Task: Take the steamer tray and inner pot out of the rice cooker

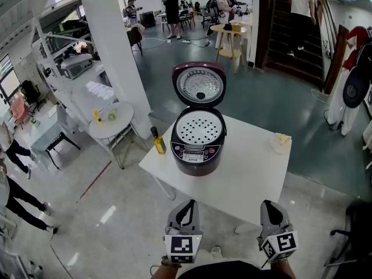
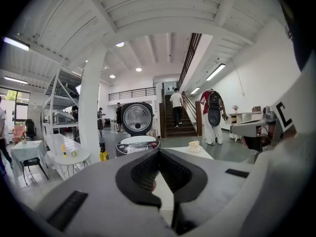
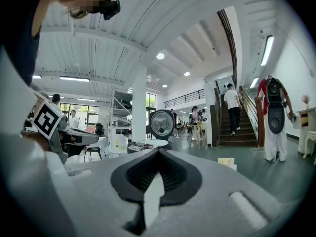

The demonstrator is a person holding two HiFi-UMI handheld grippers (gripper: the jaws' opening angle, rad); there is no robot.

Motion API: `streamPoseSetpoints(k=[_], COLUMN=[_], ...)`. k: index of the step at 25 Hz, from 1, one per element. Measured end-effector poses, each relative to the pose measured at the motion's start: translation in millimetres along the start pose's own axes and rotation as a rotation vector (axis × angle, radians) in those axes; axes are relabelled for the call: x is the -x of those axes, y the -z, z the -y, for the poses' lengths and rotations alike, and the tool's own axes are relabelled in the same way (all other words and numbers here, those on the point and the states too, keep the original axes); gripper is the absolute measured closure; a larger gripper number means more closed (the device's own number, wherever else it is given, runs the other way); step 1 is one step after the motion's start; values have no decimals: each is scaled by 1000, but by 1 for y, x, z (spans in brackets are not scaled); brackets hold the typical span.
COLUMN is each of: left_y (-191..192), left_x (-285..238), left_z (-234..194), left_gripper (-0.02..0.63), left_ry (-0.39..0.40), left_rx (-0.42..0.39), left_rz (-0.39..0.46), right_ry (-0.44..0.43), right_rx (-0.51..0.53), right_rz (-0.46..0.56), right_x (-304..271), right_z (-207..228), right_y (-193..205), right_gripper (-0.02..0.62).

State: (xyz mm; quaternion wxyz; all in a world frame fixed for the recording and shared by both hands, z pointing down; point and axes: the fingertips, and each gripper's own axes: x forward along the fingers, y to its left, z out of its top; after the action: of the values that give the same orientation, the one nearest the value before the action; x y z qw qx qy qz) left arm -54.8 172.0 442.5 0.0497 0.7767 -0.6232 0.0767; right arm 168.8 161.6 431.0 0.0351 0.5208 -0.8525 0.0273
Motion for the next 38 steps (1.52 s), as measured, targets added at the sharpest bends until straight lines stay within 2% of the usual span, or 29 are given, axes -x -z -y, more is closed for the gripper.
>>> streamPoseSetpoints(k=[3,14,22,28,32,33,35,38], left_y=[2,8,2,9,3,0,-3,-1], left_x=[-2,0,0,-4,-6,-6,-8,-14], left_z=[0,-1,8,13,14,15,18,20], left_gripper=[606,606,606,606,594,553,388,205], left_ry=[-6,-19,14,31,38,48,72,88], left_rx=[38,48,30,66,82,88,100,113], left_rz=[11,-3,15,15,25,35,55,58], right_ry=[-3,-10,13,-8,-50,-58,-71,-101], right_rx=[-3,21,8,12,-2,0,15,30], right_rz=[-5,-2,6,18,21,19,10,0], right_x=[1,-1,1,1,-3,-3,-6,-9], right_z=[1,-1,8,8,6,5,3,-1], right_y=[3,5,4,5,7,8,12,16], right_gripper=[592,592,592,592,468,447,414,347])
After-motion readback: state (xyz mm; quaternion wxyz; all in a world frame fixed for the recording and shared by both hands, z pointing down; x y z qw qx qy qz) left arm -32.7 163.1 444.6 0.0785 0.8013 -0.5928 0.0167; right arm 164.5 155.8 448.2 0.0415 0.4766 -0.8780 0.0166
